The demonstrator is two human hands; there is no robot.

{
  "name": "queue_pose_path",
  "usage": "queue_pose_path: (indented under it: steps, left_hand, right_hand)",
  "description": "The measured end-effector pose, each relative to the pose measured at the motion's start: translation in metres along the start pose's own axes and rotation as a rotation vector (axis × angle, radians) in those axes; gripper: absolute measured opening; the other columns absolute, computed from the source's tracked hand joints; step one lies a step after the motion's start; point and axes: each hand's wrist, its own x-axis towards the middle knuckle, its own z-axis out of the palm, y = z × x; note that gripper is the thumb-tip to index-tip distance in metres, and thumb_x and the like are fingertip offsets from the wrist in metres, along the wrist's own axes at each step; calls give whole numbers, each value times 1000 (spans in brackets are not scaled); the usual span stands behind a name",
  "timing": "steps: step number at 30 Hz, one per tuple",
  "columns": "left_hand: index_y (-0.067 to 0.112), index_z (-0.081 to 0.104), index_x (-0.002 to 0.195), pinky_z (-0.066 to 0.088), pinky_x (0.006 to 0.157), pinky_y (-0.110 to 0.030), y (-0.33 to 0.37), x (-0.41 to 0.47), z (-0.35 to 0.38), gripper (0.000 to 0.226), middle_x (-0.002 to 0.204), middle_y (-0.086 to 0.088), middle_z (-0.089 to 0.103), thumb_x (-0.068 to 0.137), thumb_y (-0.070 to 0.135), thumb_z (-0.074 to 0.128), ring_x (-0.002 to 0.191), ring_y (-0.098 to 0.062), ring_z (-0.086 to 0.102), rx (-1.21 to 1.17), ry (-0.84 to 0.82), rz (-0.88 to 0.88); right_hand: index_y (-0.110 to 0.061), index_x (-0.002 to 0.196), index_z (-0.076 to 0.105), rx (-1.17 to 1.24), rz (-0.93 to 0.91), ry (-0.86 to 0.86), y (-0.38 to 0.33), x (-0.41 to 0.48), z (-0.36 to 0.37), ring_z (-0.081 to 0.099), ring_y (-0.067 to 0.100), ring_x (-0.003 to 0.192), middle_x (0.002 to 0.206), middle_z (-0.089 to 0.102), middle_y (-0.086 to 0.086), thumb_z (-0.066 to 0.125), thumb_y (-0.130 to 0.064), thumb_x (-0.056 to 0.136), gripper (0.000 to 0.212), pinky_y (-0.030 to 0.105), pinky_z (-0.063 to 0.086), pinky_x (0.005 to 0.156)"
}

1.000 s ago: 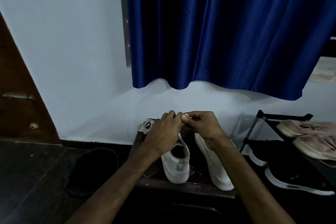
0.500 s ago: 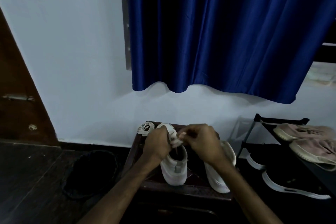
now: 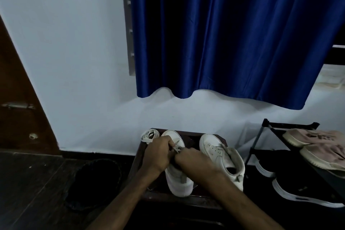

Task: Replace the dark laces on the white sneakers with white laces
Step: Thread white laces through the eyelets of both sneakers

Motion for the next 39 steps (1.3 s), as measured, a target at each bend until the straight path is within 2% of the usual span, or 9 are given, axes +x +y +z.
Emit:
queue_pose_path:
  steps: [5, 10, 15, 17, 19, 21, 25, 34, 39]
  left_hand:
    - [21, 66, 97, 50, 78, -34, 8, 0, 1, 16, 100, 1, 70, 83, 29, 63, 96, -19, 64, 224, 51, 62]
    - [19, 62, 110, 45, 83, -31, 11, -4, -9, 25, 113, 1, 63, 85, 22, 60, 106, -19, 59, 396, -34, 125]
    - [15, 62, 117, 51, 64, -20, -16, 11, -48, 29, 110, 0, 68, 89, 6, 64, 97, -13, 66, -255, -486, -24]
    - [16, 65, 112, 52, 61, -19, -38, 27, -52, 31, 107, -1, 71, 91, -4, 53, 91, -10, 66, -246, -362, -61]
    - [14, 69, 112, 52, 82, -25, -63, 46, -39, 36, 111, -4, 70, 88, -5, 50, 98, -15, 65, 30, -106, -21]
    - [15, 65, 123, 44, 98, -33, -83, 57, -19, 35, 124, -7, 63, 90, 6, 56, 114, -24, 58, 212, -111, -18]
    - [21, 56, 133, 43, 100, -40, -99, 63, 16, 41, 130, -8, 52, 93, 29, 57, 121, -29, 43, 403, -165, -15]
    - [5, 72, 92, 46, 77, -40, -109, 64, 20, 9, 92, -18, 68, 86, 7, 66, 90, -37, 62, 171, 261, -67]
    - [9, 70, 89, 47, 72, -32, -64, 63, -18, 4, 85, -7, 68, 86, 7, 70, 76, -24, 61, -105, 504, 9]
  right_hand:
    - [-19, 107, 53, 441, 309, 420, 9, -8, 29, 53, 22, 97, 106, 54, 0, 62, -21, 82, 26, 32, 40, 71]
    - [-15, 106, 46, 707, 450, 344, 6, 9, 43, 59, 23, 94, 104, 56, 2, 69, -31, 77, 41, 30, 37, 67]
    - [-18, 100, 44, 728, 471, 369, 4, 15, 51, 61, 26, 92, 99, 61, 3, 61, -23, 80, 27, 36, 46, 71]
    - [-19, 100, 44, 735, 467, 364, 4, 15, 52, 60, 26, 91, 98, 60, 2, 59, -19, 78, 26, 36, 47, 72]
    - [-19, 101, 44, 718, 457, 364, 3, 17, 54, 59, 27, 92, 100, 58, 2, 57, -17, 78, 27, 36, 46, 72]
    - [-19, 101, 43, 715, 458, 367, 1, 18, 55, 59, 27, 92, 100, 58, 3, 56, -17, 77, 27, 36, 46, 72]
    - [-20, 106, 45, 705, 489, 405, -4, 17, 60, 59, 26, 93, 105, 54, 1, 57, -17, 78, 30, 36, 47, 75]
    - [-20, 116, 45, 671, 562, 411, -21, 31, 56, 60, 27, 96, 107, 57, 1, 53, -17, 81, 36, 35, 42, 75]
    - [-14, 127, 39, 705, 575, 389, -40, 59, 50, 57, 32, 102, 120, 52, 8, 50, -18, 84, 45, 39, 43, 81]
